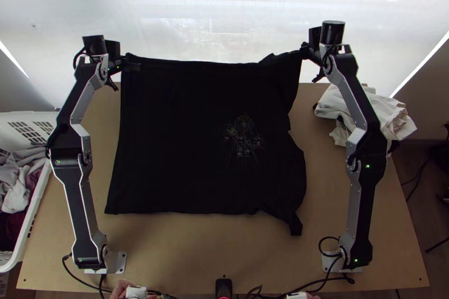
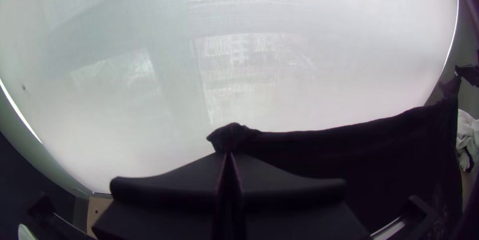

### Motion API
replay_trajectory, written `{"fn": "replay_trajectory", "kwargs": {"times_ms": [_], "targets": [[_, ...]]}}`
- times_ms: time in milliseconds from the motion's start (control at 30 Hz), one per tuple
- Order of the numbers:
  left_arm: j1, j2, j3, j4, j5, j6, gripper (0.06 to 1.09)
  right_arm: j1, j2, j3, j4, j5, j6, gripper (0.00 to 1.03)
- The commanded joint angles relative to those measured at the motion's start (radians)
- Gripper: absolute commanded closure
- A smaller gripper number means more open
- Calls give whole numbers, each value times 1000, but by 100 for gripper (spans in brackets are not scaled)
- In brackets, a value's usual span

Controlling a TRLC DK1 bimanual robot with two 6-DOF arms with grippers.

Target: Fold the t-shirt

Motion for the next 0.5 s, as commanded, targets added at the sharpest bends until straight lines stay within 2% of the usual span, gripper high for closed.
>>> {"fn": "replay_trajectory", "kwargs": {"times_ms": [0,233,467], "targets": [[-25,-58,-100,49,-19,-27,105,-1,-36,-35,-2,7,22,100],[-23,-296,-452,228,-19,-50,105,2,-154,-182,-27,5,39,100],[-11,-500,-745,299,-19,-47,105,19,-323,-448,-5,-15,40,100]]}}
